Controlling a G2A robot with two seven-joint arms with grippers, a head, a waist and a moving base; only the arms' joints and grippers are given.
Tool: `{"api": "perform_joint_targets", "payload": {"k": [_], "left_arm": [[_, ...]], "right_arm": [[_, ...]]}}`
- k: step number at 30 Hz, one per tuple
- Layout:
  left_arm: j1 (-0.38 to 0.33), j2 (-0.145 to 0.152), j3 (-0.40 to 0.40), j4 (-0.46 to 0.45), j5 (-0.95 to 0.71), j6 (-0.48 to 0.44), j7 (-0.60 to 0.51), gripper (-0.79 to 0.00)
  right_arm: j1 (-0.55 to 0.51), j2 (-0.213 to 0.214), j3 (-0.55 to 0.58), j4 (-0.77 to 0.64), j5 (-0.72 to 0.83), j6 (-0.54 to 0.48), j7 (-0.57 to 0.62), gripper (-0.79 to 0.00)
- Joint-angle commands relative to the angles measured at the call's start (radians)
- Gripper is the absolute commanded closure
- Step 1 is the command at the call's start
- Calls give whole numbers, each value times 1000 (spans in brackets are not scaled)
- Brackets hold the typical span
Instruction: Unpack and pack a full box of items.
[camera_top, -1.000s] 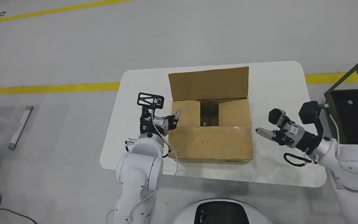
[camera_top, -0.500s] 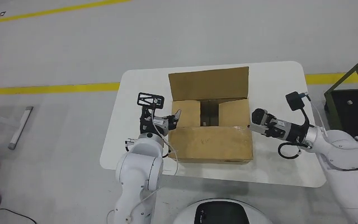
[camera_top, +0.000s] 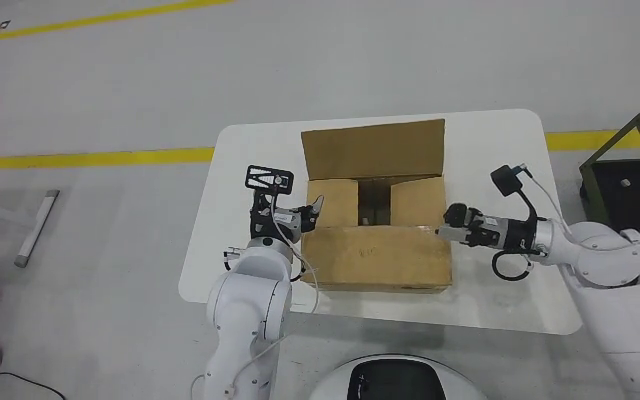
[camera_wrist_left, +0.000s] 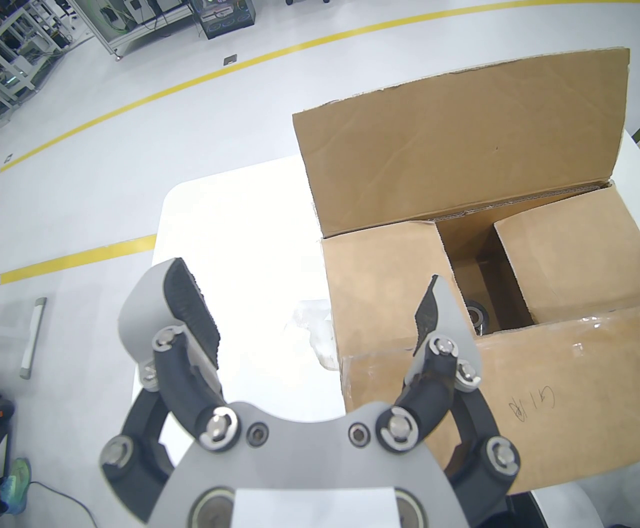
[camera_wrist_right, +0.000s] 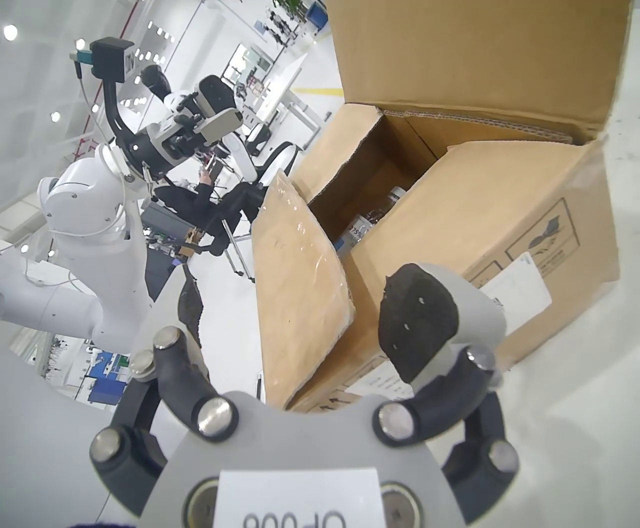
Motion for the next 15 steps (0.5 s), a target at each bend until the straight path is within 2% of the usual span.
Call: {"api": "perform_joint_targets", "payload": {"k": [1, 7, 11, 14, 15], "left_arm": [[0, 0, 0, 0, 0, 0, 0, -785], [0, 0, 0, 0, 0, 0, 0, -785], [0, 0, 0, 0, 0, 0, 0, -785], [0, 0, 0, 0, 0, 0, 0, -785], [0, 0, 0, 0, 0, 0, 0, -785]], "right_arm": [[1, 3, -1, -4, 11, -2, 1, -754], [-4, 15, -18, -34, 33, -6, 53, -696], [-4, 25, -29, -59, 50, 1, 105, -693], [-8, 32, -31, -71, 64, 6, 128, -631], [-9, 34, -31, -76, 65, 9, 131, -646]]}}
